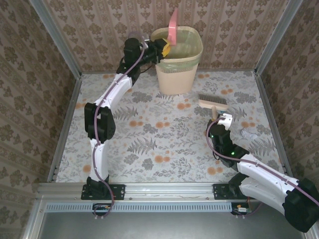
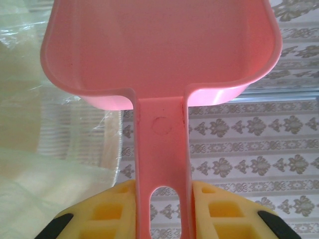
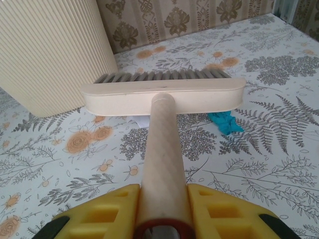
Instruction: Sweep away the paper scraps from the table
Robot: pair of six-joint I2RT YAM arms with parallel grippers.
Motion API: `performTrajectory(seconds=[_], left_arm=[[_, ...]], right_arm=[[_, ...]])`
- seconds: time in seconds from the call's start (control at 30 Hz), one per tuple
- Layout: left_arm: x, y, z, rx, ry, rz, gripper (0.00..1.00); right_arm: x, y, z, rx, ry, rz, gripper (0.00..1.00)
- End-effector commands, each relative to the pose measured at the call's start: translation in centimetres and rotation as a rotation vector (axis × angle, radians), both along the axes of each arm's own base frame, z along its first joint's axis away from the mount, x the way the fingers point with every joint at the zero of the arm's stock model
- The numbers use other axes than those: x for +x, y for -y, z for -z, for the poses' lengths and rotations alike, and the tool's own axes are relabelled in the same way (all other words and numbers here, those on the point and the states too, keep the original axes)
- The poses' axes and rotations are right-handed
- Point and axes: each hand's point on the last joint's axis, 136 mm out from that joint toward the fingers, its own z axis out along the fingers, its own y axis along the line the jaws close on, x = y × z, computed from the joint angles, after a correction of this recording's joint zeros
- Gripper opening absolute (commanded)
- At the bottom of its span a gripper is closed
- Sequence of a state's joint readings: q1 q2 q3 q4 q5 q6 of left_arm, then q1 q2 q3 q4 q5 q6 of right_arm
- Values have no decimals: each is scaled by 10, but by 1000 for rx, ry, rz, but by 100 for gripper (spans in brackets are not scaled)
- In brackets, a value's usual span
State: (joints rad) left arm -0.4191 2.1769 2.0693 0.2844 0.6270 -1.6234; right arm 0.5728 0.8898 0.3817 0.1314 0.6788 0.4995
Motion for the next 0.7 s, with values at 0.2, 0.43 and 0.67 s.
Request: performTrajectory(seconds=[0.2, 0.43, 0.67], left_arm=[[-24, -10, -63, -71, 144, -11, 0], [-53, -3, -93, -48, 248, 26, 0], [-112, 14, -95, 56, 364, 132, 0]], right_arm=[[8, -3, -24, 22, 59, 3, 0], [8, -2, -24, 20, 60, 8, 0], [8, 1, -24, 9, 60, 25, 0]])
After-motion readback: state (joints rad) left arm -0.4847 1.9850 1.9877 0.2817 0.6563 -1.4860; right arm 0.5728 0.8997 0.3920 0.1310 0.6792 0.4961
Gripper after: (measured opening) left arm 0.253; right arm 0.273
